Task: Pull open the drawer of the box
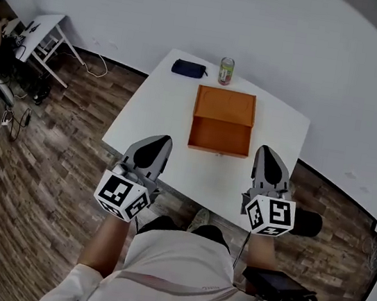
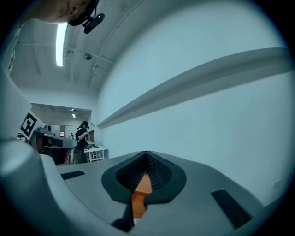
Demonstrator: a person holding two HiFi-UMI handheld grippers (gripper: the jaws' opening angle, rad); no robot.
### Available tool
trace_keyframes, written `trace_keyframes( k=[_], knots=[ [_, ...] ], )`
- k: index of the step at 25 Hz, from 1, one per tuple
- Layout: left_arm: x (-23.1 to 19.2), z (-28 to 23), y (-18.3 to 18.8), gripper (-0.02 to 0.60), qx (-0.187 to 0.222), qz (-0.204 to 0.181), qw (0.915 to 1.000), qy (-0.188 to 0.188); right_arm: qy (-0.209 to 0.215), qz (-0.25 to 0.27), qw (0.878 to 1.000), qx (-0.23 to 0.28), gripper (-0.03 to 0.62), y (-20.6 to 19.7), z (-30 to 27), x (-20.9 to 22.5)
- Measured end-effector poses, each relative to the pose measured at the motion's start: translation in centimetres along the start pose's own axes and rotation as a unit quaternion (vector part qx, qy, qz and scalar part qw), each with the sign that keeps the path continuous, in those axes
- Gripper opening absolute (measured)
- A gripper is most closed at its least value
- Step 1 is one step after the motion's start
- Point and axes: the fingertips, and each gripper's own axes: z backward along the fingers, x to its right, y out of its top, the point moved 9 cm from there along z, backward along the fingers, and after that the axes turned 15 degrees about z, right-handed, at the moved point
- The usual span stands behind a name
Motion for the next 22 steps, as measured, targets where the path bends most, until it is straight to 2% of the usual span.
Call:
trace_keyframes(
  k=[7, 12, 18, 22],
  knots=[
    [0.4, 3.6, 0.5, 0.008, 0.007, -0.002, 0.9997, -0.022, -0.002, 0.016, 1.000, 0.018, 0.003, 3.2, 3.5, -2.5],
    [-0.2, 9.1, 0.5, 0.008, 0.004, -0.001, 0.9991, -0.041, -0.005, 0.038, 0.999, 0.027, 0.003, 5.8, 7.7, -7.9],
    [-0.6, 11.9, 0.4, 0.009, 0.002, 0.005, 0.9983, -0.059, -0.021, 0.024, 0.999, 0.015, 0.003, 6.0, 10.6, -10.7],
    [-0.5, 13.9, 0.3, 0.008, 0.007, 0.009, 0.9983, -0.057, -0.016, 0.036, 0.999, 0.007, 0.003, 6.6, 12.3, -12.2]
  ],
)
